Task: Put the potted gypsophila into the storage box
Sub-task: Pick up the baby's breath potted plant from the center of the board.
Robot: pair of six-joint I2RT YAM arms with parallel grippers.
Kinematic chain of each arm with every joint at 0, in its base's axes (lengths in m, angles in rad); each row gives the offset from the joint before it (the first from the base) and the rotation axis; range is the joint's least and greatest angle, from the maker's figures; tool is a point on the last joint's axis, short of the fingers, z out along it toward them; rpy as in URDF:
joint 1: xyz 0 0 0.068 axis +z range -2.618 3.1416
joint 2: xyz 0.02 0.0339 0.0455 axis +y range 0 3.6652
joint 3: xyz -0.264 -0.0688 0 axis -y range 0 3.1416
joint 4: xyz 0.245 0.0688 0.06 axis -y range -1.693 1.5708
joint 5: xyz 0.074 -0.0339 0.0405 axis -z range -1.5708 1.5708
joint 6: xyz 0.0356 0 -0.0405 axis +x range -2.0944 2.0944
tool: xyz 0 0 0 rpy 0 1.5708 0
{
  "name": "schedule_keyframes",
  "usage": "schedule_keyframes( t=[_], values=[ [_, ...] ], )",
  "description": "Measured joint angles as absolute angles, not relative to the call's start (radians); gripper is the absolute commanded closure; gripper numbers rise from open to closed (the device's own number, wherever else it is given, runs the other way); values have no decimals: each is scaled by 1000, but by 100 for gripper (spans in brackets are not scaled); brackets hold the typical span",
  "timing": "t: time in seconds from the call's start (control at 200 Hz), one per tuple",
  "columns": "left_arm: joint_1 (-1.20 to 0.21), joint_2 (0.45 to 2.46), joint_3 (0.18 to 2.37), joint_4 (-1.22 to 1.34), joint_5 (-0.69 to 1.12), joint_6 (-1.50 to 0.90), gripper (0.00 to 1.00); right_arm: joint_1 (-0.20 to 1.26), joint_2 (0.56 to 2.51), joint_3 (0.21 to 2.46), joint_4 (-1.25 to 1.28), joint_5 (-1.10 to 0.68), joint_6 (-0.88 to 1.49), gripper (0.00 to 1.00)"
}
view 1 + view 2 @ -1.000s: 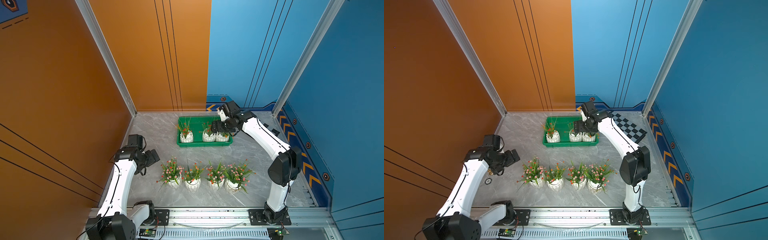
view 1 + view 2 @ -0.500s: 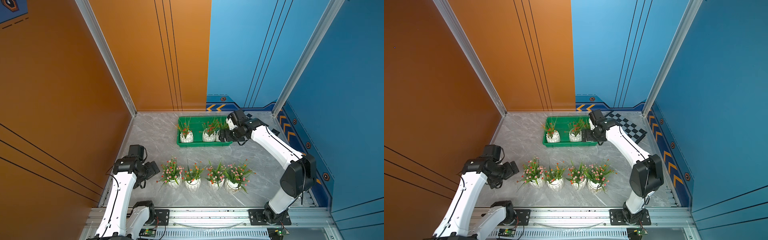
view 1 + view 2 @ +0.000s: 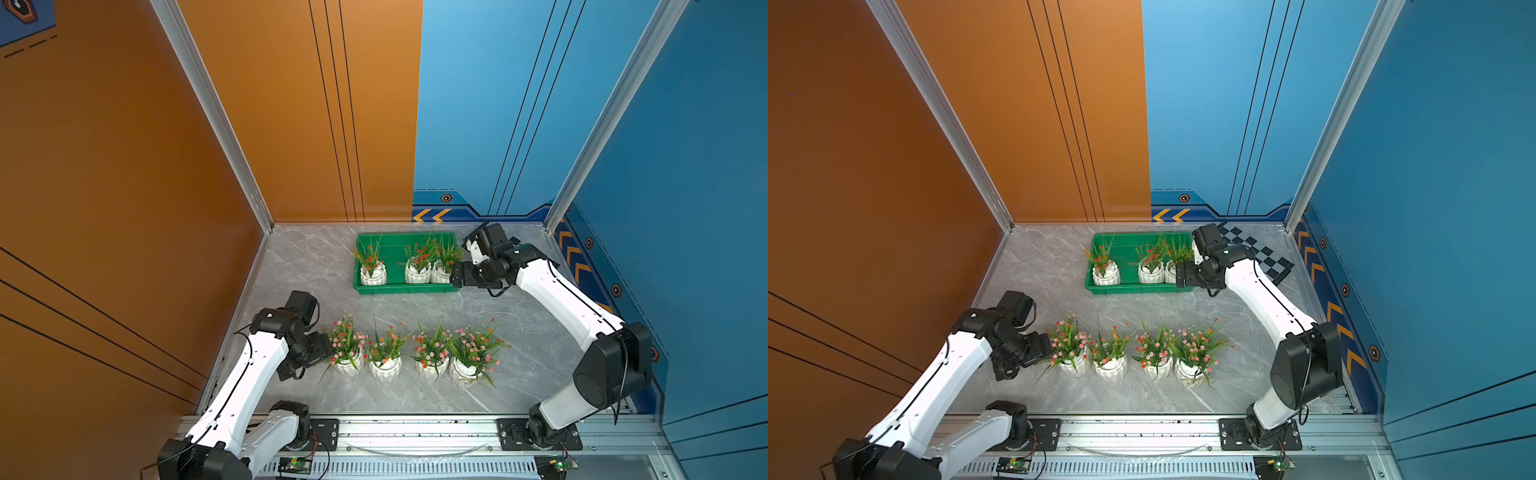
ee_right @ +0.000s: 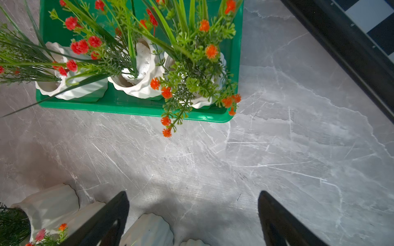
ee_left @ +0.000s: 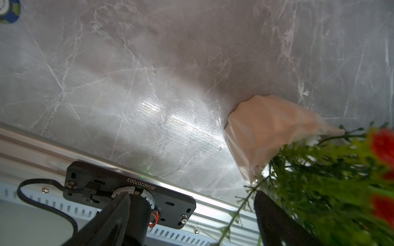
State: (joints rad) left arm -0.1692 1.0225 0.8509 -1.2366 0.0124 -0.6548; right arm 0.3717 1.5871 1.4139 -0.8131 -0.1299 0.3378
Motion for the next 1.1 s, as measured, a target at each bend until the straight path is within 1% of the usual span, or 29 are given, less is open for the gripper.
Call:
schedule_keyframes(
  t=[0.06,0.225,0.235,0.25,0.526,0.691,0.771,0.856,1.101],
  values=[
    [-183,1033,851,-1230,9,-664,13,372,1587,1407,-808,-130,339,5],
    [-209,1063,845,-1211,7,-678,13,372,1587,1392,-798,-130,341,4],
    [-211,1064,845,-1209,6,-679,16,372,1588,1391,-798,-130,341,5],
    [-212,1067,844,-1208,7,-680,17,372,1588,1391,-798,-130,341,5],
    [-250,1111,838,-1155,4,-709,27,372,1588,1387,-791,-130,341,5],
    [-262,1120,838,-1131,7,-720,37,372,1588,1385,-790,-130,341,4],
    [-263,1125,838,-1119,11,-722,39,372,1588,1380,-786,-130,341,5],
    [-264,1134,841,-1113,16,-724,43,372,1588,1375,-784,-130,341,5],
    [-273,1173,833,-1053,28,-724,48,372,1590,1373,-781,-130,341,5]
  ],
)
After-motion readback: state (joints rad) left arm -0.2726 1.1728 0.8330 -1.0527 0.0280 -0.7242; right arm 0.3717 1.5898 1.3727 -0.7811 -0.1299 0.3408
